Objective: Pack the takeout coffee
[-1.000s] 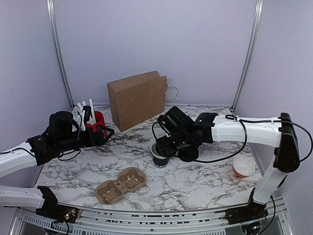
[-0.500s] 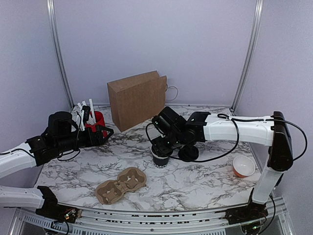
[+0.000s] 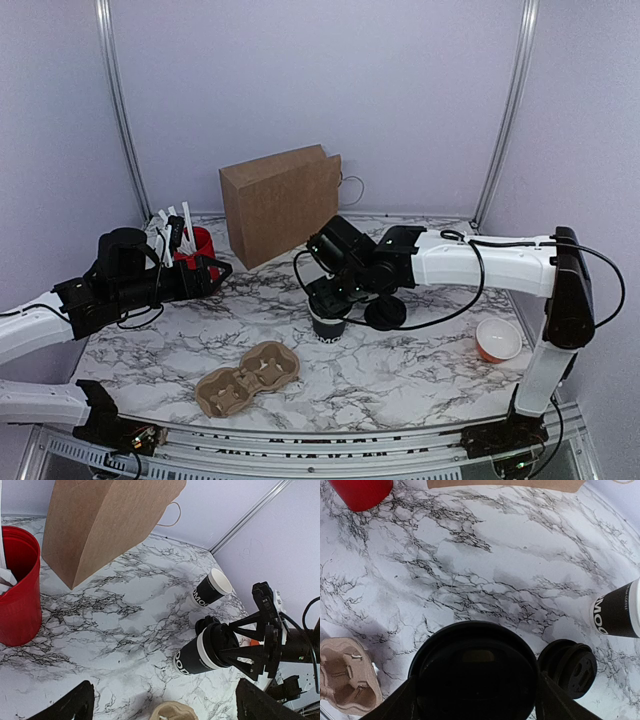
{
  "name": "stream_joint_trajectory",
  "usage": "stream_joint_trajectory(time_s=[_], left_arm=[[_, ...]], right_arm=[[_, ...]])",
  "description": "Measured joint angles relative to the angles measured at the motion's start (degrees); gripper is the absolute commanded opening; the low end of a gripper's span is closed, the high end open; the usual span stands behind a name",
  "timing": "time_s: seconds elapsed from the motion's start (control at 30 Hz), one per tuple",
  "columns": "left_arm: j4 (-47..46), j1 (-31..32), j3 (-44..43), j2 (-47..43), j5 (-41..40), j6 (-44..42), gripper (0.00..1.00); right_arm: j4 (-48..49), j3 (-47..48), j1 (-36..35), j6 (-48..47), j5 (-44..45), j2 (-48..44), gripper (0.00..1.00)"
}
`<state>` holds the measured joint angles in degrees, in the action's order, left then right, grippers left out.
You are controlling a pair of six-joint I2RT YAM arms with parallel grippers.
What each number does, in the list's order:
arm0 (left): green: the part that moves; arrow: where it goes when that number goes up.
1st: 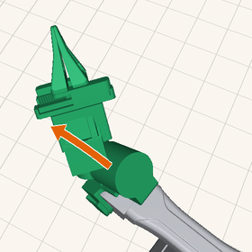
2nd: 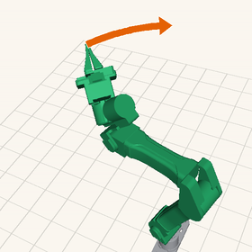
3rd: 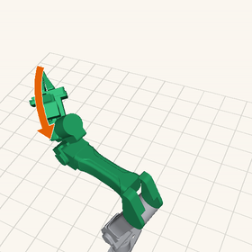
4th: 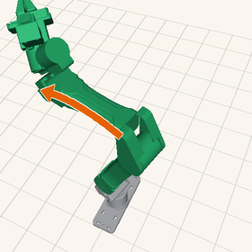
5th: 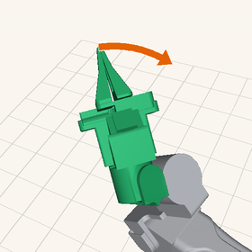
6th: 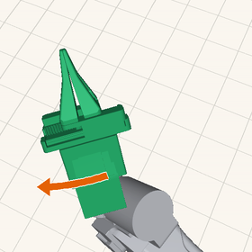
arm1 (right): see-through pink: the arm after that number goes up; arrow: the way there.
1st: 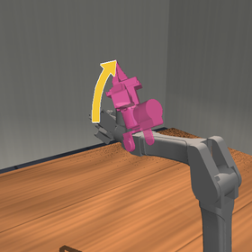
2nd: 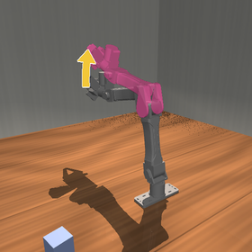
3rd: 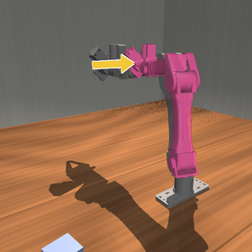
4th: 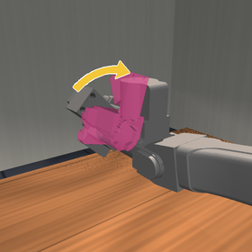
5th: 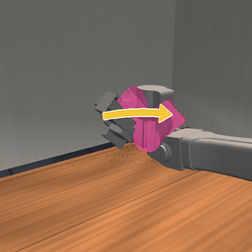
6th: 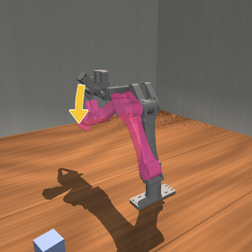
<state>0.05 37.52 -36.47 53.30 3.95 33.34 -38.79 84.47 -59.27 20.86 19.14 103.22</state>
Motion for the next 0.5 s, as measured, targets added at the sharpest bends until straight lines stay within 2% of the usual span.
stream_joint_trajectory(time_s=[0.5], left_arm=[[0.0, 0.0, 0.0, 0.0, 0.0, -0.2, 0.99]], right_arm=[[-0.7, 1.2, -0.2, -0.2, 0.9, 1.6, 0.75]])
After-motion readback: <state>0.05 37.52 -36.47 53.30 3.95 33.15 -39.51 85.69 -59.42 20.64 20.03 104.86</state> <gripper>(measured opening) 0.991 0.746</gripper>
